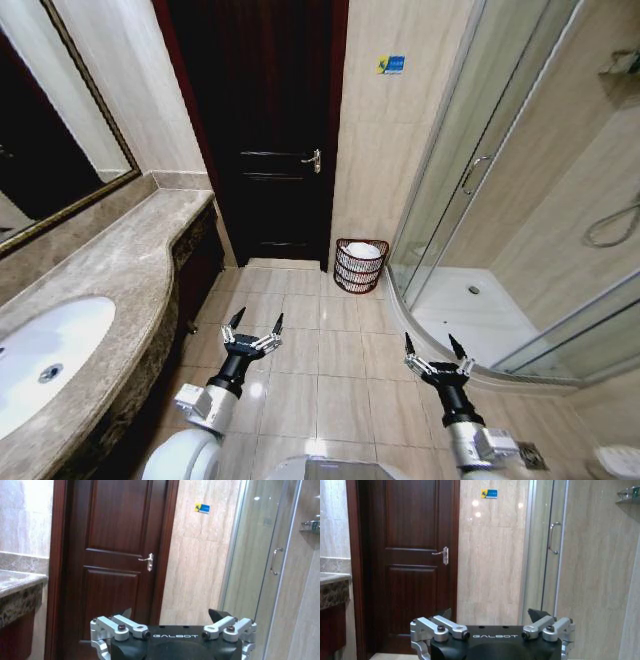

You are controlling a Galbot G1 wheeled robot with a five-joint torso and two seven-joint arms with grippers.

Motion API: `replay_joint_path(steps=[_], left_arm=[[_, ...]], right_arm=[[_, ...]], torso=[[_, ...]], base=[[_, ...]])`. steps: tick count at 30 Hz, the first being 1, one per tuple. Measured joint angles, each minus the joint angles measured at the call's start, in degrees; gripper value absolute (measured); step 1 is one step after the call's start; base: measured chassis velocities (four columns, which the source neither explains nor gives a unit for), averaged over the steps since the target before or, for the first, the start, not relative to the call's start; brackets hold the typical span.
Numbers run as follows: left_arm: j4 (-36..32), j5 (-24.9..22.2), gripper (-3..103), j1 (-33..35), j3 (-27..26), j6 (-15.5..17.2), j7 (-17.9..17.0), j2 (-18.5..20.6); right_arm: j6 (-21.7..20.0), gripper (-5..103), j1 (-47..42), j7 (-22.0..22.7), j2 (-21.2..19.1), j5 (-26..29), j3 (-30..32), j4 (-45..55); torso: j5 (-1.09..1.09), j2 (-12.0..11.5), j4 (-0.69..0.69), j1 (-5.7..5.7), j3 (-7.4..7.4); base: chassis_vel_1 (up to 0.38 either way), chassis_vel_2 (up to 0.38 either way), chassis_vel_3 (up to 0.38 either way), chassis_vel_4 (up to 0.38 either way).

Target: Discard the used towel into the hamper.

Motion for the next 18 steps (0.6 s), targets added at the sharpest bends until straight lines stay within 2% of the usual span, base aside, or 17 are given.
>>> replay_joint_path(steps=[18], left_arm=[[0.00, 0.00, 100, 0.00, 0.00, 0.00, 0.00, 0.00]], right_arm=[[0.00, 100, 0.00, 0.00, 0.00, 0.00, 0.00, 0.00]], torso=[[0.00, 0.00, 0.00, 0.00, 0.00]], base=[[0.000, 0.000, 0.000, 0.000]])
